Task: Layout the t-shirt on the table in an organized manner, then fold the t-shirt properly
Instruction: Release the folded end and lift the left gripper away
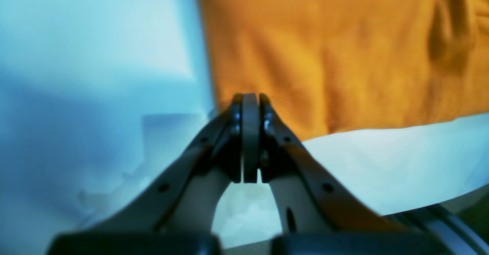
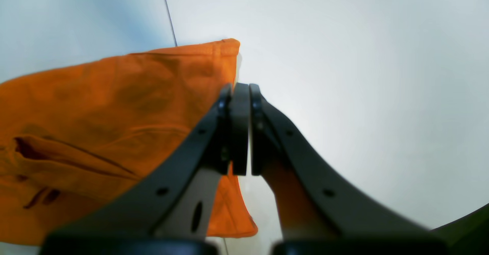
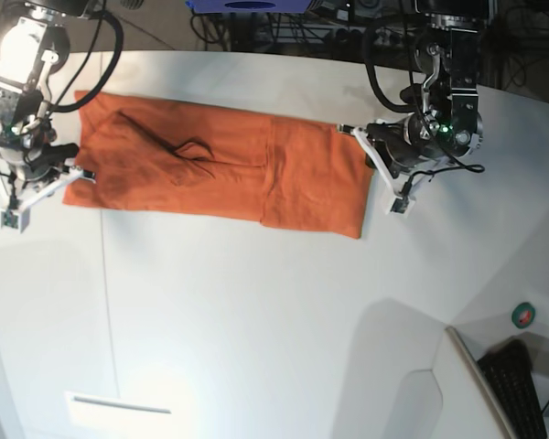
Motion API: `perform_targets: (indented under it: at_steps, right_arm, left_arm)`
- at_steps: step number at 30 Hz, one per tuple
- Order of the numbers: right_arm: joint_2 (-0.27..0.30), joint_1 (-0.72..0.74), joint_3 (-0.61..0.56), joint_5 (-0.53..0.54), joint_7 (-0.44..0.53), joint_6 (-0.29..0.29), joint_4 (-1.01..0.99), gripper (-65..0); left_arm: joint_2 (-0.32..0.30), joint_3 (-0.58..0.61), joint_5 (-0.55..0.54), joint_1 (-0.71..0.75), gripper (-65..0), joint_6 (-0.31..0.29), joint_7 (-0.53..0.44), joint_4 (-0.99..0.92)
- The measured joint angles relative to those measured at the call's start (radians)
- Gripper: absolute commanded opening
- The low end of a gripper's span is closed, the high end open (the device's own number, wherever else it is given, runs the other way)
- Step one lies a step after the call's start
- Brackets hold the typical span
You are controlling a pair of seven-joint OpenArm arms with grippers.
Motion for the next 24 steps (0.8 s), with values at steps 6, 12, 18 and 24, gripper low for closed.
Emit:
perform_targets:
  at_steps: [6, 12, 18, 24]
  right_arm:
    - [-0.049, 0.042, 0.079, -0.003, -0.004, 0.0, -0.061, -65.0]
    - [-0.059, 0.08, 0.134, 0.038, -0.113, 0.011, -0.072, -45.0]
    - [-0.025, 0.036, 0.2, 0.32, -0.243, 0.148, -0.121, -26.9]
    - [0.062, 0.045, 0.202, 0.567, -0.254, 0.176, -0.245, -26.1]
  left_arm:
    - [0.01, 0.006, -0.004, 0.005, -65.0, -0.001, -0.002, -0.08]
    - [0.016, -0.055, -0.01, 0.024, -65.0, -0.005, -0.002, -0.045]
    - [0.0, -0.33, 0.008, 0.006, -65.0, -0.172, 0.001, 0.016]
    - [-0.046, -0.429, 0.0, -0.064, -65.0, -0.29, -0.049, -0.086]
